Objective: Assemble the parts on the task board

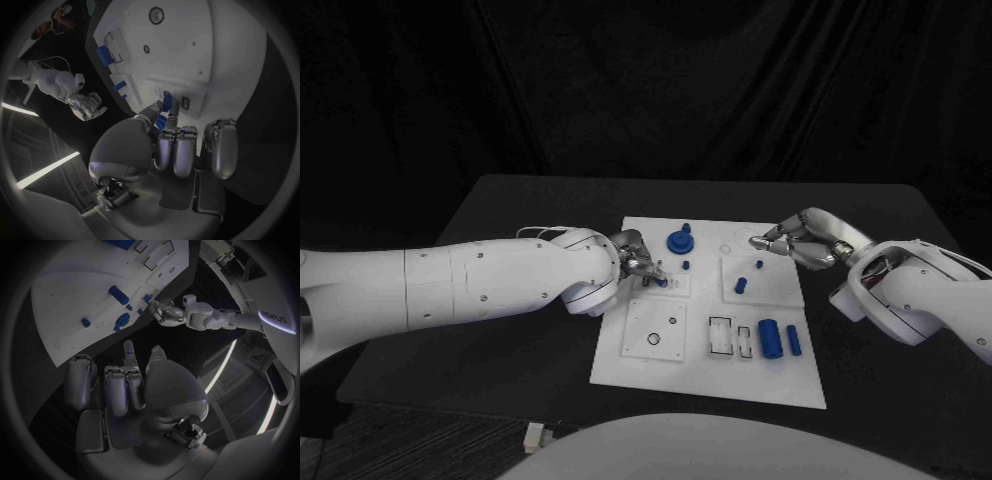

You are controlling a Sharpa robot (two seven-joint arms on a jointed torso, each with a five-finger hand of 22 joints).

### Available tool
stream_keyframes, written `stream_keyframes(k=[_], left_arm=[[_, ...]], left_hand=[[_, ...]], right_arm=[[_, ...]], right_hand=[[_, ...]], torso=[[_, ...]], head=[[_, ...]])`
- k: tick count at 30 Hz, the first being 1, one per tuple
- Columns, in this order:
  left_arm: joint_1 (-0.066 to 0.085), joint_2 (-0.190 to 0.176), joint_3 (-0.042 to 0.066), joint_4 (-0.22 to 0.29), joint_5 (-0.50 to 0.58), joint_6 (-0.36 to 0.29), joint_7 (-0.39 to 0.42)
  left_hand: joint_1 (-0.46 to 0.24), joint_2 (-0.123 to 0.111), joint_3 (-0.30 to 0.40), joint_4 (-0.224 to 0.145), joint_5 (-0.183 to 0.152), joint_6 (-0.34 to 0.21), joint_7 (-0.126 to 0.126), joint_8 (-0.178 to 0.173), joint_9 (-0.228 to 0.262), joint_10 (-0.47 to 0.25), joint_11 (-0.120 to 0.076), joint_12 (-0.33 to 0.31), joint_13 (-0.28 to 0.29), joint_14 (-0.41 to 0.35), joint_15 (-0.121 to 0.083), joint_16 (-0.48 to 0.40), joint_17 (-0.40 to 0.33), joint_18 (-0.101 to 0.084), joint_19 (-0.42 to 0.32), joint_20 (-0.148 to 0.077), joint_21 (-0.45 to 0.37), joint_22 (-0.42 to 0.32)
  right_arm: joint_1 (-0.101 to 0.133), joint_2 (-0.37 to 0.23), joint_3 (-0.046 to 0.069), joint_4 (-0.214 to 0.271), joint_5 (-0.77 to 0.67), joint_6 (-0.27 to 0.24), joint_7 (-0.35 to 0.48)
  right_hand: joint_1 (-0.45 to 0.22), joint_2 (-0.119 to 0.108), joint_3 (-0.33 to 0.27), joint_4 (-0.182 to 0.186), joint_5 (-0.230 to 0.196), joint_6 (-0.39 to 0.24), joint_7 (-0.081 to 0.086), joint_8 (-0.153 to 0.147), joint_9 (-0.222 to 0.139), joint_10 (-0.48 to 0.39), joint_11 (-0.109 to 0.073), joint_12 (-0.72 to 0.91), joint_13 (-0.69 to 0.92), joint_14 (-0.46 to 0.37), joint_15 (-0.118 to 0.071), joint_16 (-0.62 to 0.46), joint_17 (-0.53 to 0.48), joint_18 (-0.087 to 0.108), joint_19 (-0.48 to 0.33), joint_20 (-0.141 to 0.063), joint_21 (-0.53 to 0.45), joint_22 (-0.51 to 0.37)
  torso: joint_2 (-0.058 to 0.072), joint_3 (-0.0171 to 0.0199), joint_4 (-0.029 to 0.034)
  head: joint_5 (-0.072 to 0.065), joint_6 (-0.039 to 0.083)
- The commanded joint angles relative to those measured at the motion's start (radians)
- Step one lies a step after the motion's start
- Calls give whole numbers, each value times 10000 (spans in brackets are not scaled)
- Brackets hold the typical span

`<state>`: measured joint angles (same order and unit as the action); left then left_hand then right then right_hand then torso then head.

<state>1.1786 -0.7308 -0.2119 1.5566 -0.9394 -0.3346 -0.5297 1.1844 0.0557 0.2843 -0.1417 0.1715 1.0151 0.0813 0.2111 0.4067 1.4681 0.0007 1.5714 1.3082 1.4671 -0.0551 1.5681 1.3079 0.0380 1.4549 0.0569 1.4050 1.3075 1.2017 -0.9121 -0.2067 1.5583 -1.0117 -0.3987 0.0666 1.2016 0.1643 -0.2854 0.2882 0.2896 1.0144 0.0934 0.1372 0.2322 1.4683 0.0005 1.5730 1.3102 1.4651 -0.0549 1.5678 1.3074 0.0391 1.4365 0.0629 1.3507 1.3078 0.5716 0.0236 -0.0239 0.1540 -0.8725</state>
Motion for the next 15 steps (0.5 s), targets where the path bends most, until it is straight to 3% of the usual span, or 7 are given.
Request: stream_keyframes(k=[1, 6, 15], left_arm=[[-41, -4, -16, 25, 36, 227, 50], [-41, -12, -16, 9, 37, 269, 45], [-42, 4, -16, -7, 37, 333, 41]], left_hand=[[-170, -40, -104, 106, -175, -92, -33, 70, 15, 1027, -22, -6, 2626, 1037, 8, 27, 2629, 110, -95, 15, -84, 1326], [-415, -102, -403, 467, -324, -188, -14, 99, 4, 1027, -5, -6, 2626, 1037, 21, 27, 2629, 146, -184, 24, -244, 1236], [-576, -146, -656, 789, -508, -273, 9, 107, -25, 1027, 14, -6, 2626, 1037, 37, 27, 2629, 161, -217, 38, -330, 1201]], right_arm=[[-26, 6, 6, -6, -8, -18, -21], [-26, 5, 6, -9, -8, -7, -34], [-26, 18, 6, -5, -8, -12, -33]], right_hand=[[81, 3, -81, 4, 18, -13, -21, -43, -6, 1025, 73, -22, 2606, 1057, 50, 30, 2634, 182, -43, -4, -52, 1861], [81, 3, -81, 4, 18, -13, -21, -43, -6, 1025, 73, -22, 2606, 1057, 50, 30, 2634, 182, -43, -4, -52, 1861], [81, 3, -81, 4, 18, -13, -21, -43, -6, 1025, 73, -22, 2606, 1057, 50, 30, 2634, 182, -43, -4, -52, 1861]], torso=[[5, 1, -11], [8, 4, 8], [3, 3, -2]], head=[[44, -2], [5, -2], [2, -2]])
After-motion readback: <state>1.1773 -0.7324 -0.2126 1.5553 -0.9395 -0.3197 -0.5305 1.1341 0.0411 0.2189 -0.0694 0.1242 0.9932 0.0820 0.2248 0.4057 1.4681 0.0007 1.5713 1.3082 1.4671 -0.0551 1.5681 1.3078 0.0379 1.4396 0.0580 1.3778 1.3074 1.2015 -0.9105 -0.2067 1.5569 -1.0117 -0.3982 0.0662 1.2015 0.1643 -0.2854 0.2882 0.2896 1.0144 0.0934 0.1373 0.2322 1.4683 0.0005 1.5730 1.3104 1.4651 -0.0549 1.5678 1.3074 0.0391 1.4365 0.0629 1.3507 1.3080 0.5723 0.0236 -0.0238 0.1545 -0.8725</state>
